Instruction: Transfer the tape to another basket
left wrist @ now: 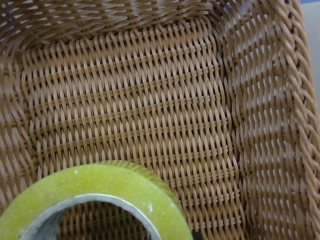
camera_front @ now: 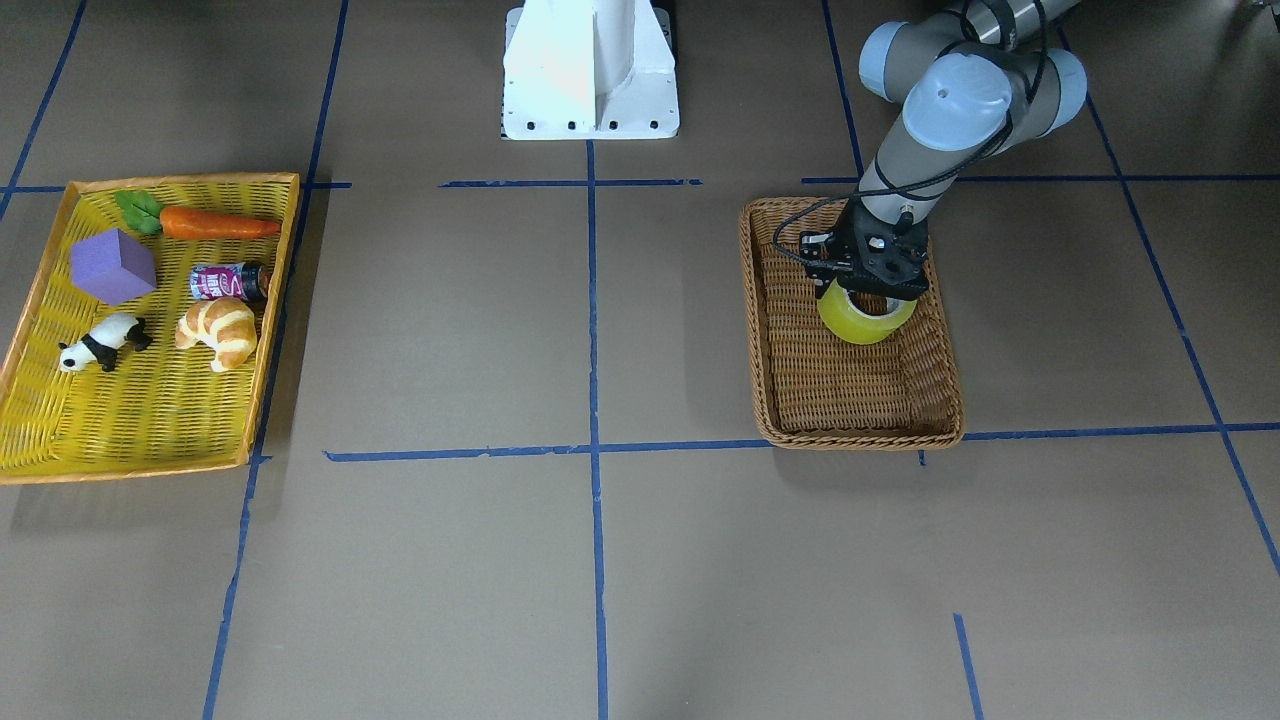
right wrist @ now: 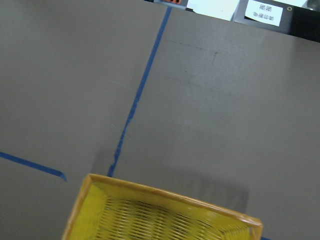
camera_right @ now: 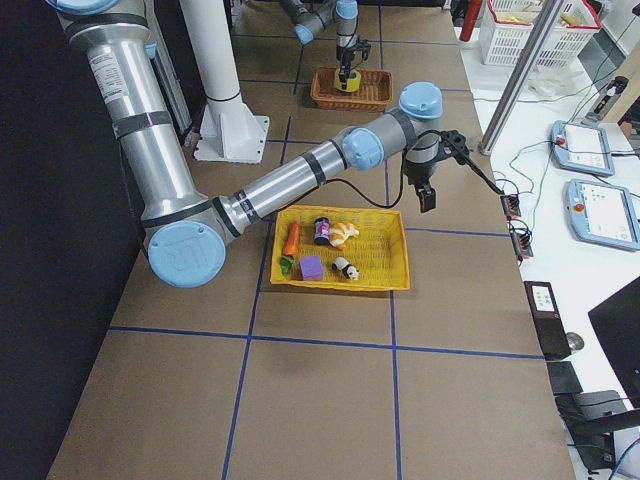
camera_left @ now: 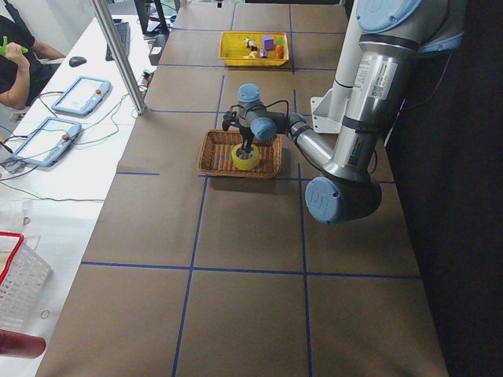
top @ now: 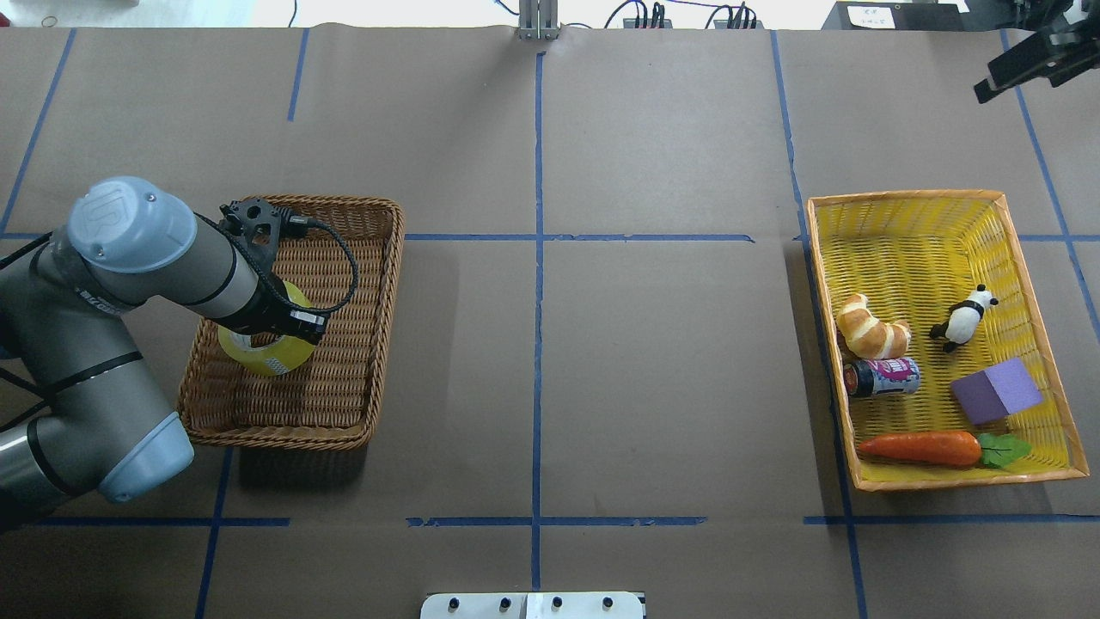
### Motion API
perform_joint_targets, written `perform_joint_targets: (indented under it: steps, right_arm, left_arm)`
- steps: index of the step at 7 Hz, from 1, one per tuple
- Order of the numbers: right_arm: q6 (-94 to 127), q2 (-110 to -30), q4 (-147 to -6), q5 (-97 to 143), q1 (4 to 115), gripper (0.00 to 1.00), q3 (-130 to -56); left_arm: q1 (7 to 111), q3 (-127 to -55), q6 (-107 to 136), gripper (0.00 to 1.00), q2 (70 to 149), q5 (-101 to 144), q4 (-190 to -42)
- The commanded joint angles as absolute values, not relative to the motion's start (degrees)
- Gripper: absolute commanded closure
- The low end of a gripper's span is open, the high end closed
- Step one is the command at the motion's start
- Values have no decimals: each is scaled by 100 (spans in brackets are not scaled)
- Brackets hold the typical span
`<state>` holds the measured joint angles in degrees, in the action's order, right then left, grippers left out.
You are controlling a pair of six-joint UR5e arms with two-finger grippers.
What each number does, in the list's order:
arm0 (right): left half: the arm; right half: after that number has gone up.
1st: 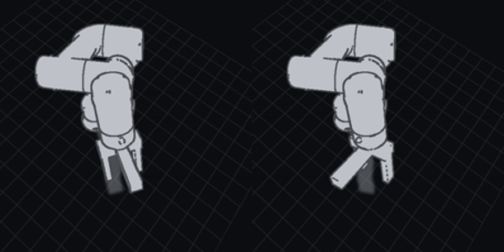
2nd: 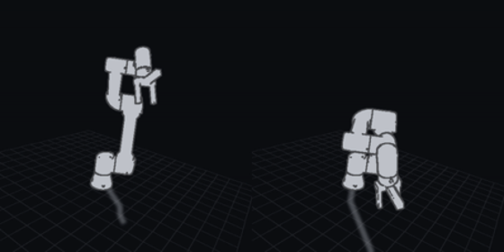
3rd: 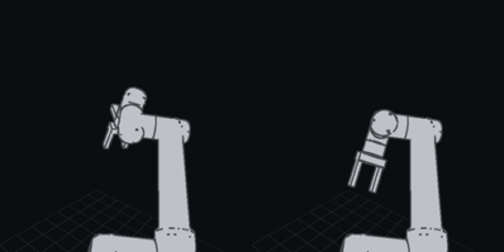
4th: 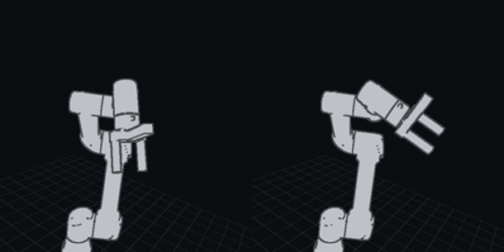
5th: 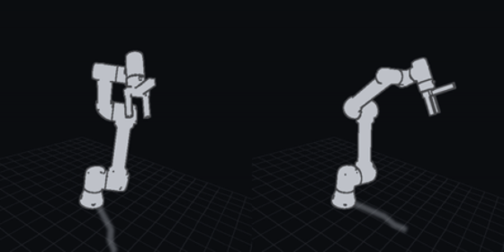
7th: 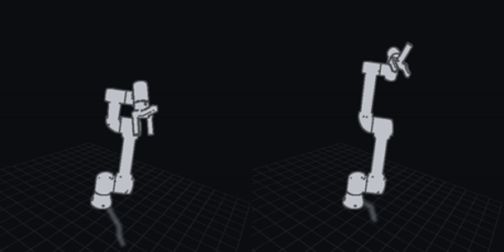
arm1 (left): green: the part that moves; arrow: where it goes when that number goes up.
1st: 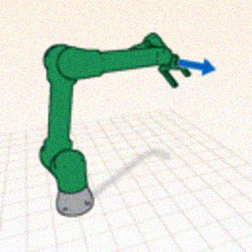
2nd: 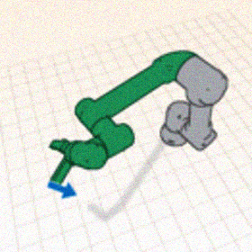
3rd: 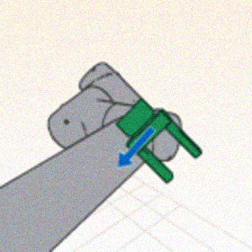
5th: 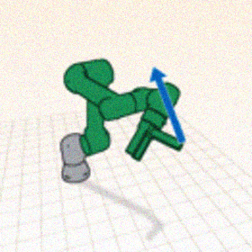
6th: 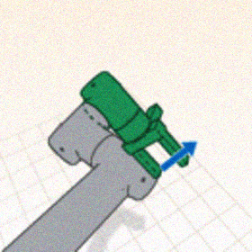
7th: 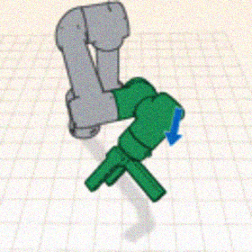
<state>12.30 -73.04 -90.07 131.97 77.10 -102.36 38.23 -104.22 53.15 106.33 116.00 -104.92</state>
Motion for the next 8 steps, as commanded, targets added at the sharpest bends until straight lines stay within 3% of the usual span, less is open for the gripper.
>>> perform_joint_targets:
  steps: [1, 4, 7, 8]
  right_arm:
    - [-30, -7575, -9541, 13201, 8137, 0, -10143]
    - [-1350, -8040, -10344, 13184, 8620, 0, -10108]
    - [-2092, -9006, -10292, 13279, 9078, 0, -10063]
    - [-2109, -9044, -10292, 13428, 9131, 0, -9750]
  left_arm:
    - [3867, -10493, 5326, 0, 10670, 11575, -10494]
    - [4348, -10652, 5239, 0, 10670, 11889, -10242]
    - [5891, -10793, 3296, 0, 10696, 12882, -8881]
    - [6559, -10689, 2400, 0, 10635, 13163, -8581]
